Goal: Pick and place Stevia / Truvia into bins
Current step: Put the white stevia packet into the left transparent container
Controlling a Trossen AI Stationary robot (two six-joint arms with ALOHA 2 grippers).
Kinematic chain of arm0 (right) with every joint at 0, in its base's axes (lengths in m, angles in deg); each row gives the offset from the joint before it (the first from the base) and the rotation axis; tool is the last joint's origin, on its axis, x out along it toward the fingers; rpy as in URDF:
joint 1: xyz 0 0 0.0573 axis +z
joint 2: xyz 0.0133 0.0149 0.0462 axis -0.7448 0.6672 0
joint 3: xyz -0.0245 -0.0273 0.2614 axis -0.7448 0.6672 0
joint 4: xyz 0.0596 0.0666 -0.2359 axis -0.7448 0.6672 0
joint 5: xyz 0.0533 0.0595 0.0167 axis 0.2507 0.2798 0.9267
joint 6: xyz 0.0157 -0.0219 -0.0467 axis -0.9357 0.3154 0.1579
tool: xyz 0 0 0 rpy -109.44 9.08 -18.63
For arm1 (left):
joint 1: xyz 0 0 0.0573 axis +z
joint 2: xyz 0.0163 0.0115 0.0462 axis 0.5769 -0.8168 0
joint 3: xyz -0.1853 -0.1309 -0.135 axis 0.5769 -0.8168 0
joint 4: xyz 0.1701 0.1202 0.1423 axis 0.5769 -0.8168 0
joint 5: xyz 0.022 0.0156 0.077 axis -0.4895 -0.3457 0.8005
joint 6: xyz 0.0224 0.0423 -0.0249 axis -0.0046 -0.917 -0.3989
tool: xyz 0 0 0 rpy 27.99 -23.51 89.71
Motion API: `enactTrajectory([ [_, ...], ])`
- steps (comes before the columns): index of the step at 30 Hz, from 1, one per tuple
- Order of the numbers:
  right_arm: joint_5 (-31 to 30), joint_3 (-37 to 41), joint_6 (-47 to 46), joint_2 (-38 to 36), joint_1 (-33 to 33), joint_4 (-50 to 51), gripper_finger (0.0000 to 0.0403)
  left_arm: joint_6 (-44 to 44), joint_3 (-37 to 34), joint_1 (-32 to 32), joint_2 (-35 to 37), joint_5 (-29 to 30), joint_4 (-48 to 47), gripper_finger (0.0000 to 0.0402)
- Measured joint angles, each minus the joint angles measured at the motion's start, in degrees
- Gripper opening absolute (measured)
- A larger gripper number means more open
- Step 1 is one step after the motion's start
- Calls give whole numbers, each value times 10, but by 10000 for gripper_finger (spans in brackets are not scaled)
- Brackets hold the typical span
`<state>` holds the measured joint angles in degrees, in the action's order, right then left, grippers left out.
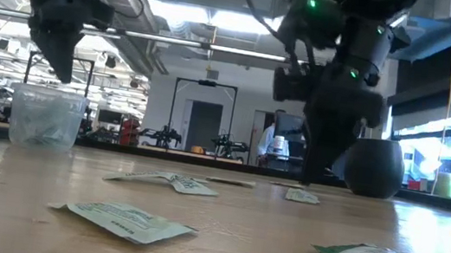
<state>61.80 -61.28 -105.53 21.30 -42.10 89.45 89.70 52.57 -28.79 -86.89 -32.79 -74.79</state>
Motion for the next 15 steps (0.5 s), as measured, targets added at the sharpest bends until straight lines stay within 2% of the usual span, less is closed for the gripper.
enactTrajectory([
  [7, 3, 41, -22, 0, 0, -52, 127, -18, 0, 0, 21, -9, 18, 40],
  [15, 4, 43, -25, 0, 0, -51, 116, -18, 0, 0, 20, -17, 22, 36],
])
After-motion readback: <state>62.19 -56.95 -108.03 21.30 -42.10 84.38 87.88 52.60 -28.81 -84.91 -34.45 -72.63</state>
